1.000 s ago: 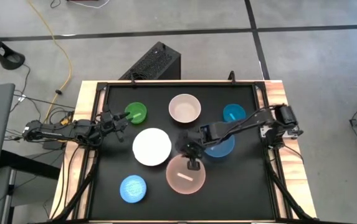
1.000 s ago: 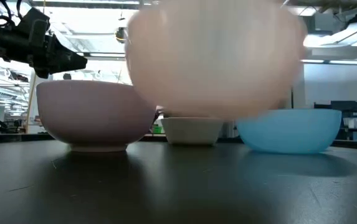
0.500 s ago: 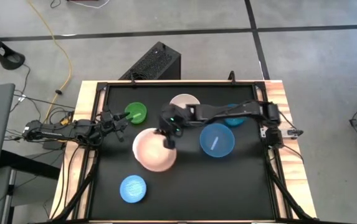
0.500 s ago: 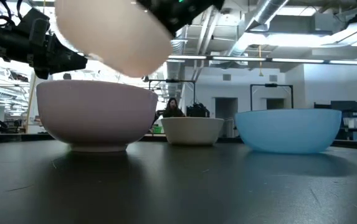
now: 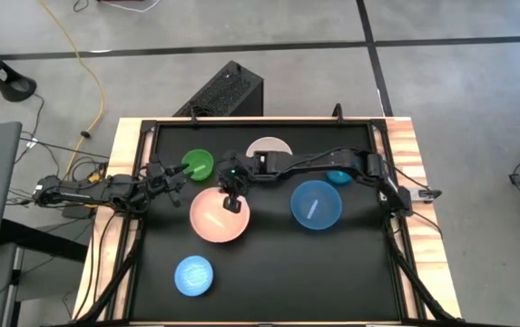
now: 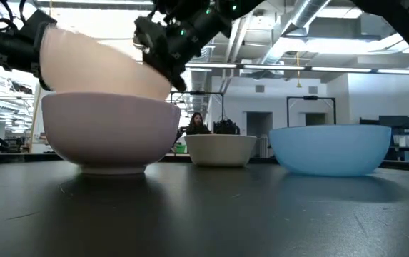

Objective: Nest bowls inside each other
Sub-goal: Stack the orange bowl on top of the bottom white bowl

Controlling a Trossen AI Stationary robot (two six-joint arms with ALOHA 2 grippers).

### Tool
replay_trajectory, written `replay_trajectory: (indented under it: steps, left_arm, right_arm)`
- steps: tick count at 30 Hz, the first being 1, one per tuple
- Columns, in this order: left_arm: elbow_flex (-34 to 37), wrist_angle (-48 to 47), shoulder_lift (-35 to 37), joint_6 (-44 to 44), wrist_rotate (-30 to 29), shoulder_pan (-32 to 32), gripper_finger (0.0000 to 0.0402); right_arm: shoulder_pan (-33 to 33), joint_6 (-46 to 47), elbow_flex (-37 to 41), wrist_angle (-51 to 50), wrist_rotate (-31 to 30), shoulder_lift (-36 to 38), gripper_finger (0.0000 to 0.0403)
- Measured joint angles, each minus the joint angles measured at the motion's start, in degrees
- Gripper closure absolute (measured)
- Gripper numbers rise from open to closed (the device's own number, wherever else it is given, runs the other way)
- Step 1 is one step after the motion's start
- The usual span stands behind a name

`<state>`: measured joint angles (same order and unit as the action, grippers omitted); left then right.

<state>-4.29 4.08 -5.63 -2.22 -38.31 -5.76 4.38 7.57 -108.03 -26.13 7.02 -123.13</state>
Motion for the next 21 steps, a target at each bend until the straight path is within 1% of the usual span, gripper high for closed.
replay_trajectory:
  steps: [3, 8, 21]
  left_arm:
    - [0.0, 0.0, 0.0, -0.07, -0.04, 0.0, 0.0262]
    - [0.0, 0.0, 0.0, -0.17, -0.04, 0.0, 0.0262]
    - [0.0, 0.04, 0.0, -0.59, -0.03, 0.01, 0.0262]
  right_arm:
    - [0.0, -0.05, 0.15, -1.06, -2.96, -0.17, 0.04]
    - [0.02, 0.0, 0.02, -2.06, -3.93, 0.09, 0.0394]
    - [-0.43, 0.12, 0.04, -4.38, -4.25, 0.11, 0.0305]
